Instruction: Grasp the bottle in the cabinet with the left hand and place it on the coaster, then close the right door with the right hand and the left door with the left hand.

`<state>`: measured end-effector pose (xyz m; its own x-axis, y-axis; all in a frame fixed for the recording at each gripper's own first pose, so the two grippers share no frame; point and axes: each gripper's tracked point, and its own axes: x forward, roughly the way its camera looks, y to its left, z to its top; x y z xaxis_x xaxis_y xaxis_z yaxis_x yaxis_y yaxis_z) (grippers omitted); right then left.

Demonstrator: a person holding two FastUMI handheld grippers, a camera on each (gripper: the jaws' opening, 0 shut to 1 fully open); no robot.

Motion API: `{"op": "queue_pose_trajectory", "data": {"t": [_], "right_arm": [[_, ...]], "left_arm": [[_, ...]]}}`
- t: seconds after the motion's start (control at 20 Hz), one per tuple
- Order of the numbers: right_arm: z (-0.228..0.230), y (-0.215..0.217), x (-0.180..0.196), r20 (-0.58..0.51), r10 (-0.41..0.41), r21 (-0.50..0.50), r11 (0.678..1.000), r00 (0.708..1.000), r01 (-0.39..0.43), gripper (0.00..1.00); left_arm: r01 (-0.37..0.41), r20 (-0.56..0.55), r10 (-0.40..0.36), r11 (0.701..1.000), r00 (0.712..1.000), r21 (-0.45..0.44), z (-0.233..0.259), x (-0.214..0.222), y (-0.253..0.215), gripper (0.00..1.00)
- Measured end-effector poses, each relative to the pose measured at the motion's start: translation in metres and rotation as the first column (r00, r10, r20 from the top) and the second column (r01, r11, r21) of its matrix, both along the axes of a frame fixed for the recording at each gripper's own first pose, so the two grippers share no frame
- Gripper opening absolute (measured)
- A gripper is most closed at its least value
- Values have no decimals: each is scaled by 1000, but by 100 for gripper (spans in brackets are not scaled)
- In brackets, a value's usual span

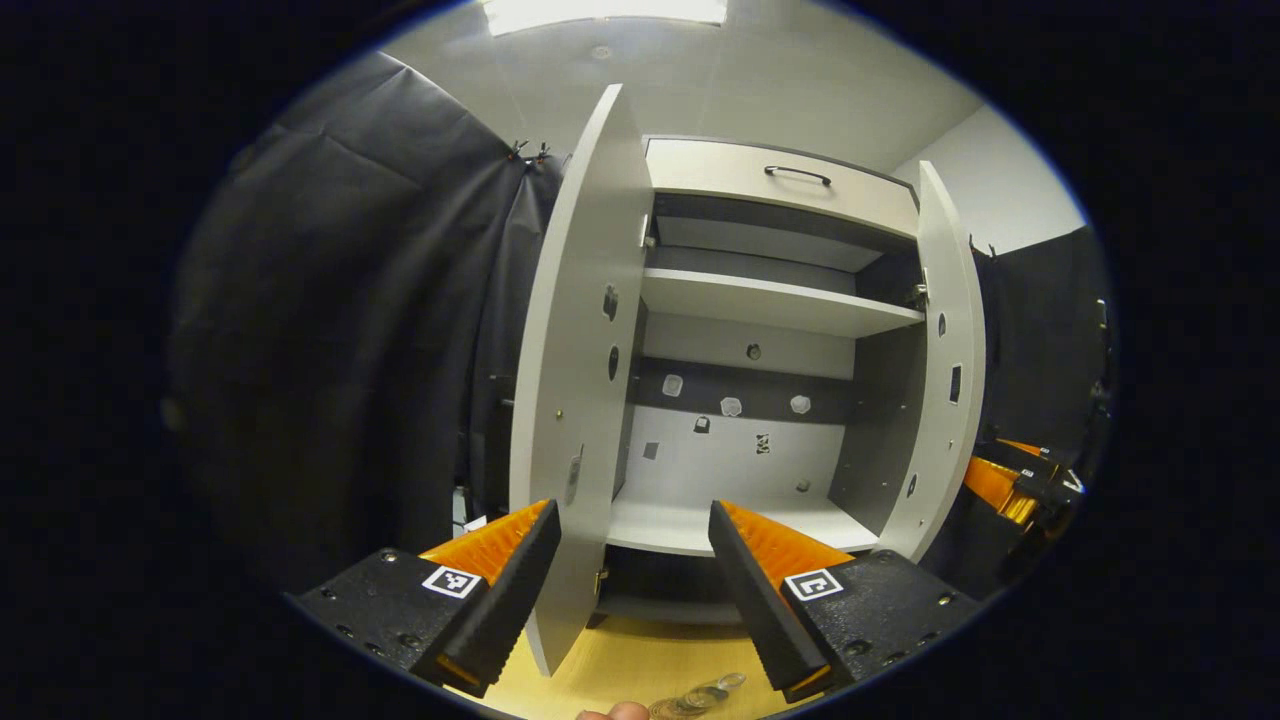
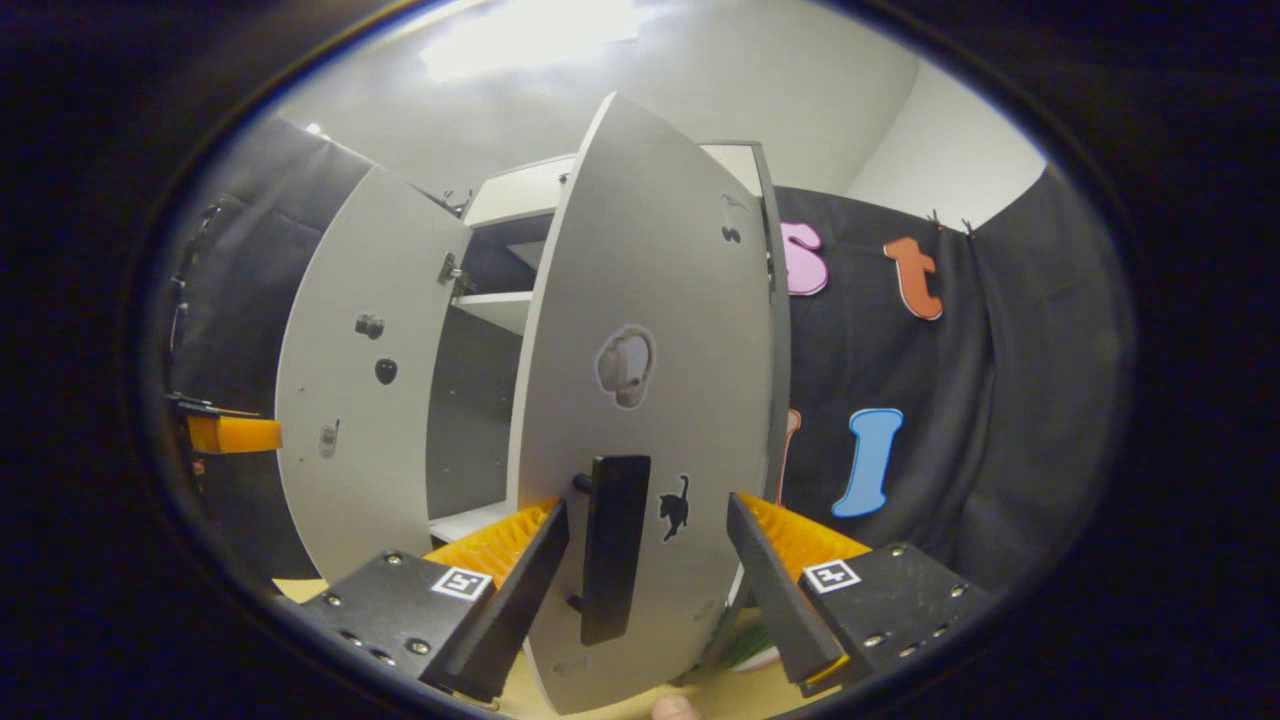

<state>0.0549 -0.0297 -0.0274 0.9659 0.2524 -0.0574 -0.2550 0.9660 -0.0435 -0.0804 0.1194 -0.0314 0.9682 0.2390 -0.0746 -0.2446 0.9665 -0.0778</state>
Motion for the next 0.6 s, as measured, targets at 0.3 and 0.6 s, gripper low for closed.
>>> {"op": "queue_pose_trajectory", "data": {"t": [0.3, 0.6], "right_arm": [[-1, 22, 20, -23, 66, 47, 997, 998, -65, 93], [-4, 51, 40, 10, 91, -14, 996, 996, -90, 99]], "left_arm": [[-31, 7, 31, 999, 1000, -15, 0, -1, 11, 95], [-80, 0, 80, 997, 997, -6, -4, -8, 27, 95]]}}
